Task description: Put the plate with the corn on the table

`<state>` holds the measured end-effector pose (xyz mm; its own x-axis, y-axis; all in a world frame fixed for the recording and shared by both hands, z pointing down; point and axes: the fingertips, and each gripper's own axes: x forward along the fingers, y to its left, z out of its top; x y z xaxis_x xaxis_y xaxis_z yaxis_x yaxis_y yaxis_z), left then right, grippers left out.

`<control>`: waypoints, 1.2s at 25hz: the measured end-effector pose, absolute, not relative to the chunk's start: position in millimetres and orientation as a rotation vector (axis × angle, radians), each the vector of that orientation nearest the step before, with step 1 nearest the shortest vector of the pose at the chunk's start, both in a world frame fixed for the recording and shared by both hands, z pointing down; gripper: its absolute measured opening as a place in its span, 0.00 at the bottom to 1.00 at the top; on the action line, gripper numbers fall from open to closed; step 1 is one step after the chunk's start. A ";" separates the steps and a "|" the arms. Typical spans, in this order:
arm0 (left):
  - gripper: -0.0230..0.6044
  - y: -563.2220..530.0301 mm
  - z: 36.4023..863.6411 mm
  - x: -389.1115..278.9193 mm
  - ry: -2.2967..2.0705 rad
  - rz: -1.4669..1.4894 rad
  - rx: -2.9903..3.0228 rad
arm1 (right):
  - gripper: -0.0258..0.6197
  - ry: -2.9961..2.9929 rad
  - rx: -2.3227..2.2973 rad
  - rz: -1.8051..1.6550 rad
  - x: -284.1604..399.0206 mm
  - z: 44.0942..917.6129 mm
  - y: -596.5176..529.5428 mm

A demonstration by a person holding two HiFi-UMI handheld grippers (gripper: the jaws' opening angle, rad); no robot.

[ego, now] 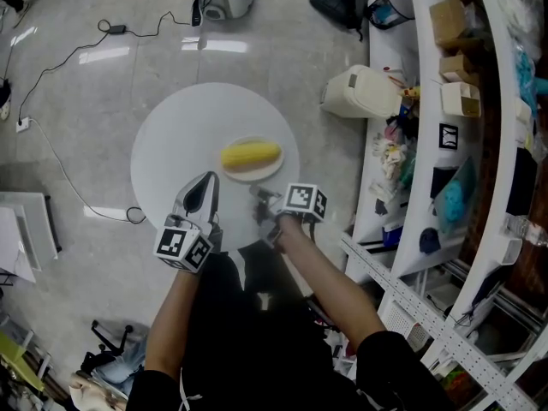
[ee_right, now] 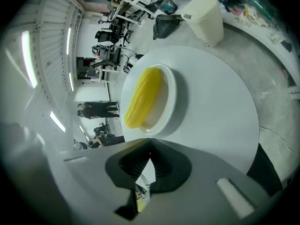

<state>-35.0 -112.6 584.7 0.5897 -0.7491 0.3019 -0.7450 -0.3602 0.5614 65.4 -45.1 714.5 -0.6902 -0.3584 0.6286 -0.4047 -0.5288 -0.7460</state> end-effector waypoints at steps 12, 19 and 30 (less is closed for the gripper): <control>0.04 -88.0 541.3 -48.8 -1.162 -0.013 2.199 | 0.05 -1.651 1.319 2.282 53.2 670.8 -42.6; 0.04 -70.5 512.6 -54.1 -1.141 -0.034 2.231 | 0.05 -1.822 1.431 2.055 54.0 628.6 -50.0; 0.04 -53.8 465.1 -75.5 -1.169 -0.101 2.273 | 0.05 -2.058 1.587 1.784 51.2 556.0 -48.6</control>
